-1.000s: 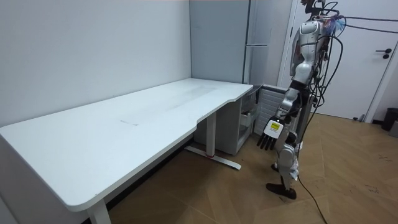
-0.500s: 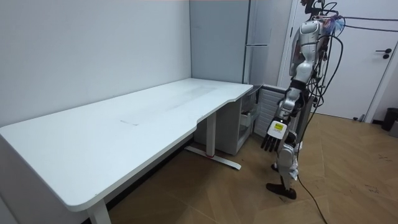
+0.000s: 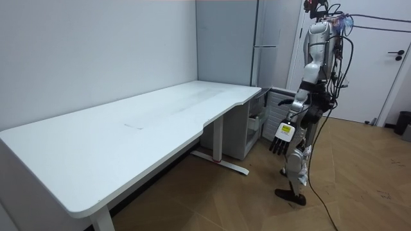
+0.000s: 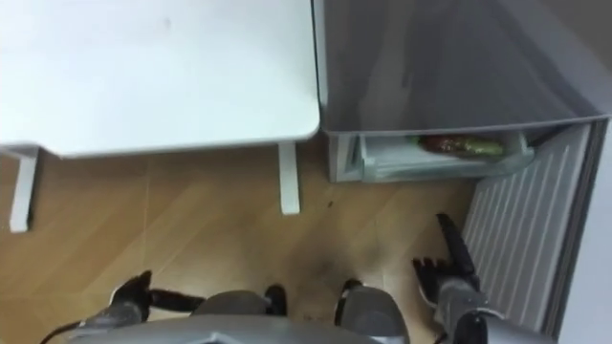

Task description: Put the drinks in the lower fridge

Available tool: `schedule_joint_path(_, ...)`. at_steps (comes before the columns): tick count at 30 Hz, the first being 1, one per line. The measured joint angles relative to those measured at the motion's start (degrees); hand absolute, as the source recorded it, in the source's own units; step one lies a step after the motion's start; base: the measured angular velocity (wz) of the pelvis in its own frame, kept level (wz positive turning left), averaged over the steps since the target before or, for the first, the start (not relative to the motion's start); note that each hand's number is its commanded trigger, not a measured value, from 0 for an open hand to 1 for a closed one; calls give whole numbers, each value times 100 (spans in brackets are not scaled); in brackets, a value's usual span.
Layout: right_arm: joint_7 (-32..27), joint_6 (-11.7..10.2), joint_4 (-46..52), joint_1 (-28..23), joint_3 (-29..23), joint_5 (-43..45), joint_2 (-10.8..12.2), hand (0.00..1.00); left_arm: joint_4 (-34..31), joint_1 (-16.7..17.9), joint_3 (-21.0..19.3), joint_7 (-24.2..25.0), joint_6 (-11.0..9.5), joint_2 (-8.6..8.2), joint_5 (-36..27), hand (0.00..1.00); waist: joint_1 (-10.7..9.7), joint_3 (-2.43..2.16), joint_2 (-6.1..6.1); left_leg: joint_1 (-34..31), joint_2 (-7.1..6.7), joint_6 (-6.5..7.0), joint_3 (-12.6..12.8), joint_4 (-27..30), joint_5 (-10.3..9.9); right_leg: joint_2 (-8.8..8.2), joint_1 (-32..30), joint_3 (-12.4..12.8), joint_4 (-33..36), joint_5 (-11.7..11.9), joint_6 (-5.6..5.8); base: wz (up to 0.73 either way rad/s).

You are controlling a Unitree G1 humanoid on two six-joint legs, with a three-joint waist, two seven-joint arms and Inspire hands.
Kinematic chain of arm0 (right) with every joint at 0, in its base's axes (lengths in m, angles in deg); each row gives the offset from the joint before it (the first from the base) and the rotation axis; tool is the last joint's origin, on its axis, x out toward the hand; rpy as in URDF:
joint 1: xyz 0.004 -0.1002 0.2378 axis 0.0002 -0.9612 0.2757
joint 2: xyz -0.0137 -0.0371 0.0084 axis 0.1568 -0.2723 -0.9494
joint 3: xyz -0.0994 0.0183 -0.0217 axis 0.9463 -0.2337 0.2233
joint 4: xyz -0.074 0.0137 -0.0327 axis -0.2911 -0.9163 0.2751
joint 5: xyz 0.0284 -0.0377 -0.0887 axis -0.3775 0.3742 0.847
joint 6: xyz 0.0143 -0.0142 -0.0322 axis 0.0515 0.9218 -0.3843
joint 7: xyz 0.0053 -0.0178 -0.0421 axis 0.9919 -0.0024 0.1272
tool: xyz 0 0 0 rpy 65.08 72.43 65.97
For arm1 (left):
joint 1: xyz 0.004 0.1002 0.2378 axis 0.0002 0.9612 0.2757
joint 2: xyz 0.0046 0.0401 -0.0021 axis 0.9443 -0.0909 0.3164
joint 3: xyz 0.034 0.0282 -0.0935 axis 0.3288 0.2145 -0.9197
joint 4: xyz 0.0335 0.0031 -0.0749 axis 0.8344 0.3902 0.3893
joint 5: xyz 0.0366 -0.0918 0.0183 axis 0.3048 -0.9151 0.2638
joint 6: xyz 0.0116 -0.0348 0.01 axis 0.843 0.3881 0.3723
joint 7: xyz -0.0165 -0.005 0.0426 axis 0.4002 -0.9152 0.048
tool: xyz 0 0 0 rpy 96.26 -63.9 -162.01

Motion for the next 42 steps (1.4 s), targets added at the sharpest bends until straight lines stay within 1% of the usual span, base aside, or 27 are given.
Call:
schedule_joint_path(1, 12, -3, -10, 175, 1, -72, -20, 0, 1, -69, 21, 16, -36, 33, -9, 0, 3, 10, -11, -305, -24, 10, 1, 266, -57, -55, -339, 17, 331, -100, -12, 10)
schedule_joint_path(2, 10, -5, -18, 279, -1, -81, -52, 0, 2, -151, 61, 16, -43, 118, -15, 0, 17, 26, -28, -644, -37, 2, -11, 582, -122, -83, -684, 62, 622, -198, -20, 13)
schedule_joint_path(3, 5, -6, -51, 346, 3, -70, -103, 0, 2, -183, 122, 16, -33, 191, -30, 0, 42, 27, -19, -917, -49, -2, -40, 822, -146, -116, -933, 49, 852, -238, -40, 11)
schedule_joint_path(4, 5, -10, -58, 370, 16, -74, -135, 0, 2, -197, 136, 12, -30, 217, -35, 0, 63, 28, -16, -1056, -62, -2, -46, 924, -156, -137, -1073, 56, 976, -259, -46, 7)
schedule_joint_path(5, 15, -17, -61, 428, 75, -124, -235, 0, 15, -239, 235, 7, -26, 258, -34, 0, 138, 34, 3, -1347, -63, -3, -41, 1161, -214, -157, -1365, 82, 1224, -298, -51, 0)
schedule_joint_path(6, 24, -23, -67, 458, 121, -175, -288, 0, 18, -286, 287, 6, -24, 278, -37, 0, 162, 36, 8, -1493, -65, -6, -38, 1294, -251, -167, -1513, 98, 1355, -324, -43, -4)
schedule_joint_path(7, 75, -27, -111, 531, 181, -351, -391, 0, 82, -323, 393, -2, -25, 319, -43, 0, 257, 38, 9, -1769, -69, -29, -23, 1511, -298, -179, -1798, 137, 1567, -362, -27, -4)
schedule_joint_path(8, 130, -25, -146, 630, 229, -479, -502, 0, 128, -368, 496, -13, -21, 366, -43, 0, 320, 37, 5, -2062, -70, -24, -4, 1709, -311, -201, -2099, 161, 1766, -387, -55, 0)
schedule_joint_path(9, 163, -23, -183, 777, 231, -556, -614, 0, 119, -423, 590, -30, -6, 420, -45, 0, 325, 42, -1, -2360, -93, -7, 4, 1887, -321, -239, -2398, 185, 1963, -393, -61, 0)
schedule_joint_path(10, 166, -27, -178, 845, 237, -579, -670, 0, 120, -455, 647, -44, 5, 446, -48, 0, 349, 42, -2, -2507, -100, 6, 7, 1974, -329, -233, -2554, 221, 2053, -393, -63, -3)
schedule_joint_path(11, 170, -41, -171, 946, 240, -674, -787, 0, 119, -500, 775, -78, 59, 486, -47, 0, 435, 56, -31, -2756, -111, 10, 34, 2146, -331, -240, -2833, 283, 2238, -395, -70, -8)
schedule_joint_path(12, 160, -106, -170, 1028, 258, -746, -866, 0, 111, -554, 820, -145, 94, 493, -44, 0, 493, 72, -54, -2981, -108, 20, 54, 2337, -340, -249, -3063, 316, 2433, -406, -89, -6)
schedule_joint_path(14, 148, -135, -170, 1130, 311, -756, -966, 0, 98, -595, 948, -184, 123, 495, -43, 0, 551, 82, -71, -3286, -94, 28, 42, 2622, -388, -256, -3347, 315, 2683, -431, -126, 4)
schedule_joint_path(15, 141, -139, -170, 1254, 323, -769, -1010, 0, 98, -629, 1032, -200, 129, 500, -49, 0, 570, 84, -94, -3501, -97, 24, 34, 2800, -408, -291, -3551, 315, 2868, -471, -146, 10)
schedule_joint_path(17, 142, -152, -106, 1395, 385, -821, -1093, 0, 101, -681, 1153, -234, 133, 492, -87, 0, 566, 85, -98, -3813, -92, 20, 18, 3063, -446, -333, -3828, 302, 3117, -526, -171, 13)
schedule_joint_path(19, 183, -207, -20, 1473, 536, -888, -1183, 0, 82, -789, 1274, -243, 141, 495, -165, 0, 567, 86, -113, -4095, -97, 16, -14, 3331, -478, -344, -4085, 302, 3368, -577, -192, 12)
schedule_joint_path(21, 226, -217, 104, 1594, 695, -948, -1283, 0, 26, -818, 1365, -247, 146, 503, -178, 0, 578, 80, -147, -4431, -92, 12, -18, 3645, -555, -340, -4404, 336, 3663, -633, -204, 7)
schedule_joint_path(25, 389, -229, 449, 1727, 953, -974, -1371, 0, -129, -847, 1510, -249, 169, 531, -270, 0, 575, 78, -197, -4799, -93, 20, -16, 3896, -568, -345, -4759, 361, 3890, -638, -210, 0)
schedule_joint_path(27, 451, -237, 669, 1768, 1135, -1018, -1423, 0, -306, -843, 1672, -250, 170, 631, -279, 0, 576, 65, -259, -5040, -96, 27, -12, 4140, -621, -365, -4999, 385, 4133, -702, -213, 4)
schedule_joint_path(28, 461, -237, 727, 1783, 1143, -1019, -1437, 0, -338, -849, 1693, -251, 170, 652, -279, 0, 578, 64, -262, -5097, -96, 28, -16, 4216, -647, -369, -5048, 383, 4202, -714, -218, 5)
schedule_joint_path(30, 529, -242, 900, 1833, 1183, -1159, -1505, 0, -423, -855, 1751, -272, 170, 693, -330, 0, 581, 64, -268, -5300, -104, 49, -16, 4488, -736, -451, -5226, 374, 4475, -819, -214, 10)
schedule_joint_path(32, 574, -267, 958, 1916, 1184, -1217, -1523, 0, -487, -852, 1756, -272, 170, 702, -509, 0, 590, 63, -267, -5415, -105, 63, -15, 4599, -763, -478, -5320, 362, 4589, -866, -206, 12)
schedule_joint_path(33, 582, -280, 1002, 1981, 1184, -1238, -1525, 0, -507, -852, 1793, -271, 171, 705, -627, 0, 587, 63, -268, -5473, -110, 69, -14, 4636, -767, -526, -5365, 345, 4637, -888, -204, 12)
schedule_joint_path(35, 643, -313, 1105, 2059, 1196, -1245, -1525, 0, -519, -844, 1882, -269, 171, 719, -790, 0, 609, 63, -268, -5559, -111, 73, -12, 4675, -769, -551, -5430, 327, 4677, -901, -201, 12)
schedule_joint_path(38, 736, -341, 1115, 2158, 1247, -1243, -1526, 0, -588, -739, 1912, -259, 167, 767, -1091, 0, 580, 64, -274, -5656, -120, 99, -11, 4754, -785, -663, -5496, 272, 4777, -975, -195, 14)
schedule_joint_path(39, 753, -334, 1117, 2142, 1251, -1241, -1528, 0, -603, -688, 1980, -247, 171, 813, -1176, 0, 546, 69, -282, -5675, -125, 114, 0, 4792, -793, -680, -5511, 275, 4829, -1014, -182, 11)
schedule_joint_path(42, 774, -356, 1133, 2147, 1363, -1256, -1550, 0, -696, -594, 2028, -225, 163, 885, -1224, 0, 553, 69, -291, -5757, -126, 141, 4, 4894, -841, -698, -5598, 290, 4916, -1045, -171, -4)
